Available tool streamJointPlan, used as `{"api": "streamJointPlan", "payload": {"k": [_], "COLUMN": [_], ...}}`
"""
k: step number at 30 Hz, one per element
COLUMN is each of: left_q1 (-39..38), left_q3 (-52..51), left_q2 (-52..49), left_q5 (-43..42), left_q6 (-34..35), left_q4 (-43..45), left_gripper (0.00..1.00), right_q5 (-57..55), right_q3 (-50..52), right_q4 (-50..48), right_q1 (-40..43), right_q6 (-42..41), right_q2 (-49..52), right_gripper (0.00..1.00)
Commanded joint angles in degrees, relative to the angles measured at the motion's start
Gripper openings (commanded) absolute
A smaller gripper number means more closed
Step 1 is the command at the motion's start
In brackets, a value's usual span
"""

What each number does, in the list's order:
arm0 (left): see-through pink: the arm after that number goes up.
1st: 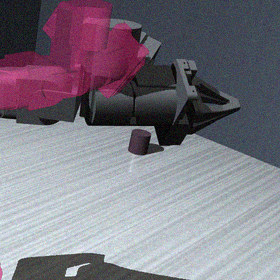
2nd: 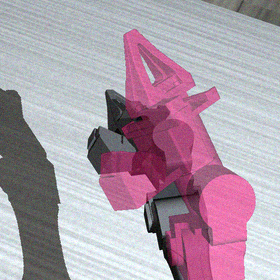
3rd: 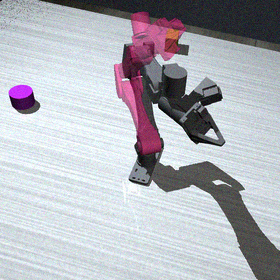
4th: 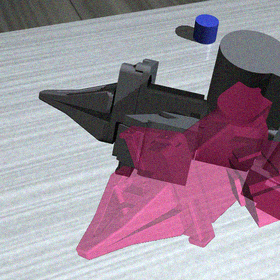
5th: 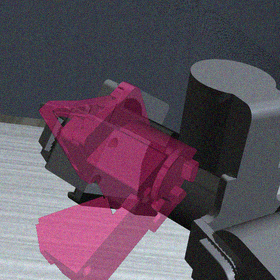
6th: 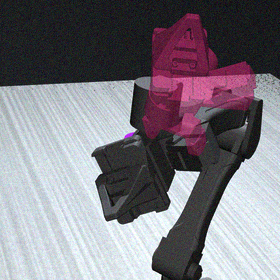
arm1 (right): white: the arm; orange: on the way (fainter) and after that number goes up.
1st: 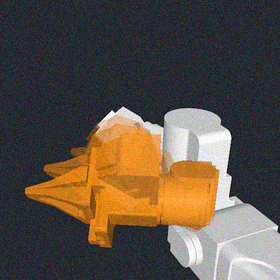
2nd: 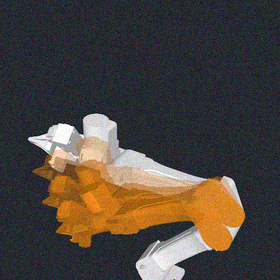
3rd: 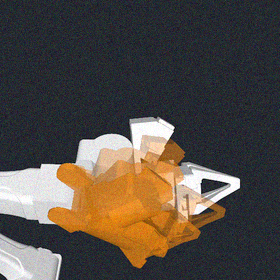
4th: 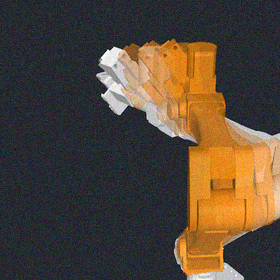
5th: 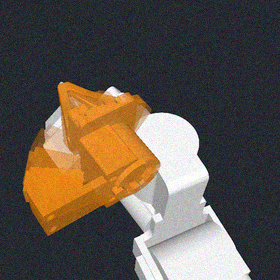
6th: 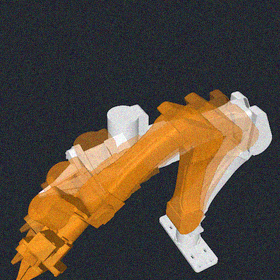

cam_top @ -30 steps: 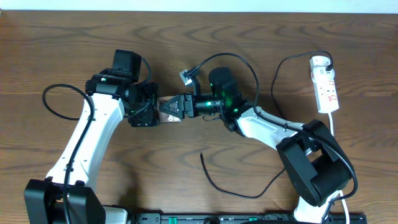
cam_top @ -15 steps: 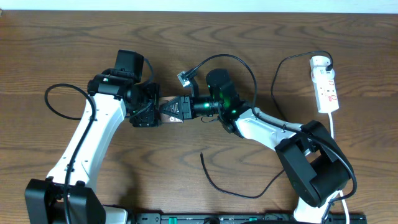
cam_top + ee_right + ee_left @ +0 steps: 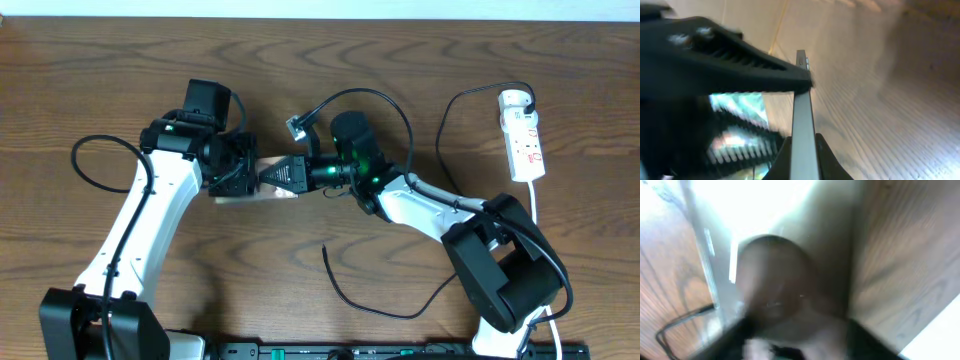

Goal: Plug charger to phone and switch on socket
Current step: 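Open the left gripper and pull the phone away with the right gripper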

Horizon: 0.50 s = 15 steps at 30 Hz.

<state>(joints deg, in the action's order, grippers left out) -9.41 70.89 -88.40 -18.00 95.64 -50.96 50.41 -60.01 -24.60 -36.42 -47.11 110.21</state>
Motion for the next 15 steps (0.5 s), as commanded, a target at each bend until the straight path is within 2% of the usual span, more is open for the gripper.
{"api": "streamJointPlan", "payload": {"k": [1,5,8,11,12,13,14,15], "left_q1": [-0.3,-0.3,-0.3,-0.3,-0.3,-0.3,-0.3,-0.3], "left_q3": [0.8,0.8,0.8,0.8,0.8,0.8,0.8,0.8], "left_q2": [0.0,0.0,0.0,0.1,0.1,0.1,0.1,0.1], "left_q5": [-0.8,-0.8,-0.8,-1.2,-2.1,-3.3,-6.5,-8.0], "left_q6": [0.2,-1.0,-3.5,-11.4,-14.7,-18.0,-25.7,-30.1], "left_q4": [-1.0,-1.0,-0.4,3.6,5.4,7.5,12.2,14.7], "left_gripper": [0.07,0.07,0.4,0.65,0.78,0.83,0.89,0.91], "right_q5": [0.5,0.5,0.3,-0.1,-1.1,-2.1,-4.5,-6.2], "right_q3": [-1.0,-1.0,-1.0,-1.0,-1.0,-1.0,-1.0,-1.0], "right_q4": [-1.3,-1.3,-1.3,-0.7,0.5,1.7,4.9,7.2], "right_q1": [-0.4,-0.4,0.2,1.4,2.0,2.6,4.1,5.1], "right_q6": [0.5,0.5,1.1,3.3,4.2,4.9,6.7,7.8], "right_q2": [-0.3,-0.3,-0.3,-0.3,-0.3,-0.3,-0.3,-0.3], "right_gripper": [0.01,0.01,0.01,0.01,0.01,0.01,0.01,0.01]}}
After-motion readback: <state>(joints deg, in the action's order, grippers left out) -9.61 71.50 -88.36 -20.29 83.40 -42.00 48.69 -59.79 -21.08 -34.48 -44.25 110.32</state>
